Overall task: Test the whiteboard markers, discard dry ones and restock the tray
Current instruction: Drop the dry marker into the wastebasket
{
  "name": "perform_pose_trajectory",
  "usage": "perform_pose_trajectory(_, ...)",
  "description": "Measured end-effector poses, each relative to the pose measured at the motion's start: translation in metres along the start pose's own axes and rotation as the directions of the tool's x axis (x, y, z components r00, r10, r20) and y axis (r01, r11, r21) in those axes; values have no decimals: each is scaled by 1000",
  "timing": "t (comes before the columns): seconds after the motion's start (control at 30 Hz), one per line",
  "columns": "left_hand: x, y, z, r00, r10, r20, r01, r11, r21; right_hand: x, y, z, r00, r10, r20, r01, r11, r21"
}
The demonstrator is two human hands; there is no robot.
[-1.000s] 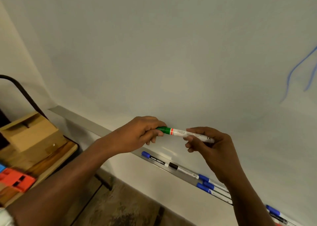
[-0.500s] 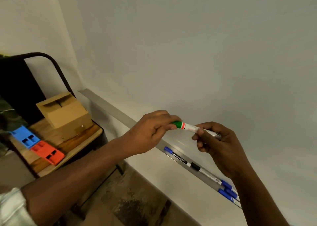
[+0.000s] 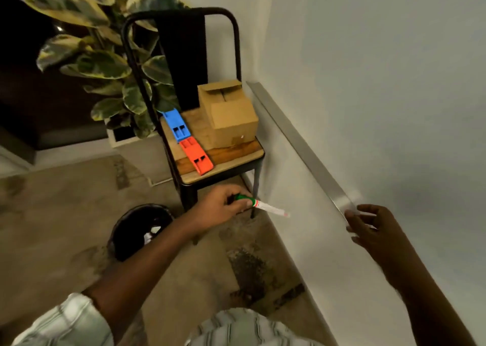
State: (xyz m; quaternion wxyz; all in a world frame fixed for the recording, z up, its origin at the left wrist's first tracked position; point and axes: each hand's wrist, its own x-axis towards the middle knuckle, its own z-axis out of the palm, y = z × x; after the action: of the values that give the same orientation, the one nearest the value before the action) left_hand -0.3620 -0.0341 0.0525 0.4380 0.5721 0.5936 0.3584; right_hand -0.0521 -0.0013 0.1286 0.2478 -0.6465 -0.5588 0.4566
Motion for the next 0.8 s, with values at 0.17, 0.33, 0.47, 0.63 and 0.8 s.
perform_pose_trajectory(0.17, -46, -112, -65, 920, -363, -149, 386, 907, 171, 5, 4, 34, 988, 47, 147, -29, 992, -125)
perform_pose_trajectory(0.33, -81, -210, -109, 681, -667, -302, 724, 675, 140, 9, 2, 63, 979, 73, 192, -8, 949, -315)
perform_pose_trajectory(0.47, -81, -235, -128, 611, -717, -335, 787, 596, 158, 13, -3, 76, 968, 106, 228, -14, 929, -371)
perform_pose_trajectory(0.63, -63, -249, -142, 558, -749, -358, 828, 469, 308, 15, 0, 69, 969, 146, 199, -55, 912, -406)
perform_pose_trajectory(0.8, -48, -249, -119, 569, -786, -243, 790, 440, 427, 13, 17, 64, 973, 166, 159, -78, 890, -449)
